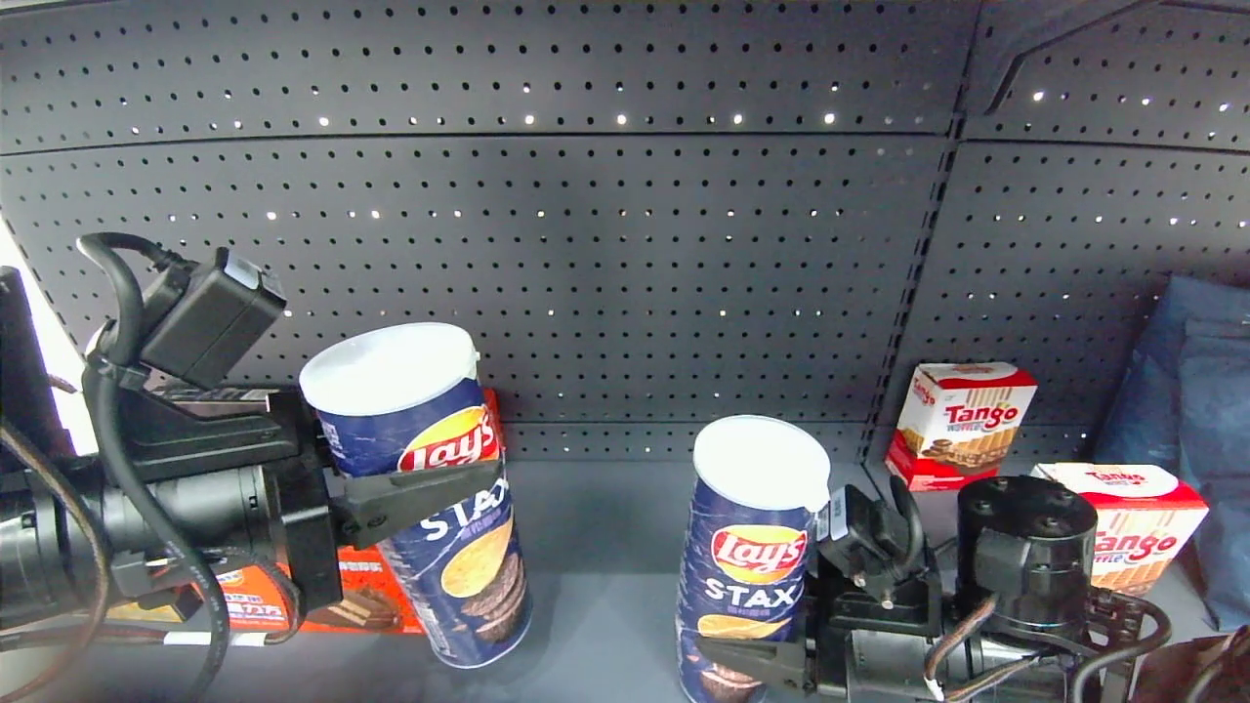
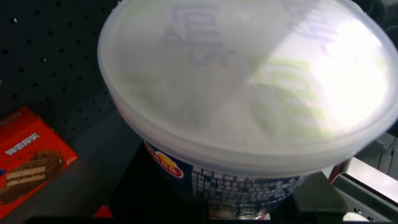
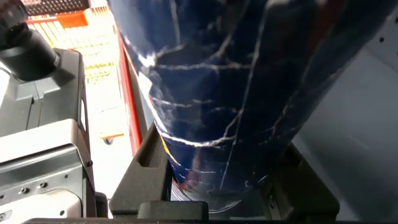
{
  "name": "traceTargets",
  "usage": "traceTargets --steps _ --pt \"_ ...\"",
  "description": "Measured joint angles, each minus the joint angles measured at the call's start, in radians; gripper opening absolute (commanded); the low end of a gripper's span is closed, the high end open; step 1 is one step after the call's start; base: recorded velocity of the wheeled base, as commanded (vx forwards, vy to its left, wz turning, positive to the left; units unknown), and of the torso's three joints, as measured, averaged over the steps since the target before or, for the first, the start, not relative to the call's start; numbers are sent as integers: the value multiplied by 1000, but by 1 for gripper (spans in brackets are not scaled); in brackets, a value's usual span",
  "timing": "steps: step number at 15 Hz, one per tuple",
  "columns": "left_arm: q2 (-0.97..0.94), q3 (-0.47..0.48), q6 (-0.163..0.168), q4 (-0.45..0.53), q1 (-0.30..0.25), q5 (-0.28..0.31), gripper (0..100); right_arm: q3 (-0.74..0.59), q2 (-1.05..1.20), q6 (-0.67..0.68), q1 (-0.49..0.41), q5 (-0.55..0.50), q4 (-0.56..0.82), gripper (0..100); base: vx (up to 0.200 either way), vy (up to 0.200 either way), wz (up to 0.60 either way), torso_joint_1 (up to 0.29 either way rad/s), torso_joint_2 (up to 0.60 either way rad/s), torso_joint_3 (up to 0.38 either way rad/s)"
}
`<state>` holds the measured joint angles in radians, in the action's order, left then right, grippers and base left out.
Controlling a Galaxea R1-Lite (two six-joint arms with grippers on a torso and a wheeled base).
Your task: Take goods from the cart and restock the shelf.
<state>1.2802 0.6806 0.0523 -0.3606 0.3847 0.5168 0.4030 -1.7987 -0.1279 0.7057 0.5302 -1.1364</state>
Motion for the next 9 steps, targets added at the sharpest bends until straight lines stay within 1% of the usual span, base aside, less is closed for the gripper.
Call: traceTargets --steps 2,3,9 --pt "0 0 0 0 1 0 0 -4 -9 0 -4 0 0 0 0 0 0 0 0 0" --pt "1 0 0 0 1 0 0 -5 -12 0 -7 0 -1 100 0 0 0 0 0 0" --pt "1 -4 0 0 2 0 0 -9 -20 -2 -15 0 -2 100 0 0 0 0 0 0"
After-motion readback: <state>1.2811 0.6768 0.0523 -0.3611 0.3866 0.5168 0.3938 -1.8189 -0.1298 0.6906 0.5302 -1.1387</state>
